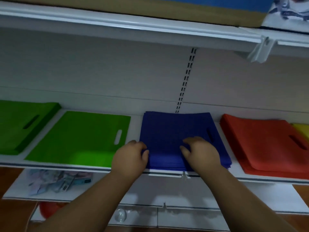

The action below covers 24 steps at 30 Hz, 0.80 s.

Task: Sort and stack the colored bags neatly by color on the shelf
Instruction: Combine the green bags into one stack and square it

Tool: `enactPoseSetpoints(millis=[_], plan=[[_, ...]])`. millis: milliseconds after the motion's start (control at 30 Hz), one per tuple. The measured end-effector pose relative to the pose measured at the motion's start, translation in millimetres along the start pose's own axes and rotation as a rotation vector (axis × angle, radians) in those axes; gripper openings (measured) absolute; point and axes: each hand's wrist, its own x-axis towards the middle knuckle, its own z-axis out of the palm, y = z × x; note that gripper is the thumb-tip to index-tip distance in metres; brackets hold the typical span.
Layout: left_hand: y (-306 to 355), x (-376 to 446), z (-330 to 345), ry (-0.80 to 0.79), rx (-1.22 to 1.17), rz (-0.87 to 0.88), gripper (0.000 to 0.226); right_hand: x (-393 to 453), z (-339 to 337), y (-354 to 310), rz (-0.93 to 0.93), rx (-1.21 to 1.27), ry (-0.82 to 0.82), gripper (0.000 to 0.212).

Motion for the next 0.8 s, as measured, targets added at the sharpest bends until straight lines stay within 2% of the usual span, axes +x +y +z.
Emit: enactPoseSetpoints(millis=[167, 400, 533, 633, 800], plan=[[-55, -13, -39, 0.083, -0.08, -0.075, 0.028, 14, 29, -90, -0.164, 0.045, -0.009, 0.034], [-204, -37, -111, 0.186, -0.142, -0.275, 0.024, 24, 83, -267, -0.374, 0.061, -0.113, 0.032], [-293, -49, -163, 0.167, -0.229, -0.424, 0.03, 26, 113, -370, -0.406, 0.106, -0.218, 0.043], [-353, -56, -197, 0.104, -0.27, -0.496, 0.043, 33, 131, -439, -0.375, 0.167, -0.274, 0.051], [-414, -58, -228, -0.029, -0.349, -0.58, 0.06, 30, 157, -507, -0.302, 0.109, -0.372, 0.051]])
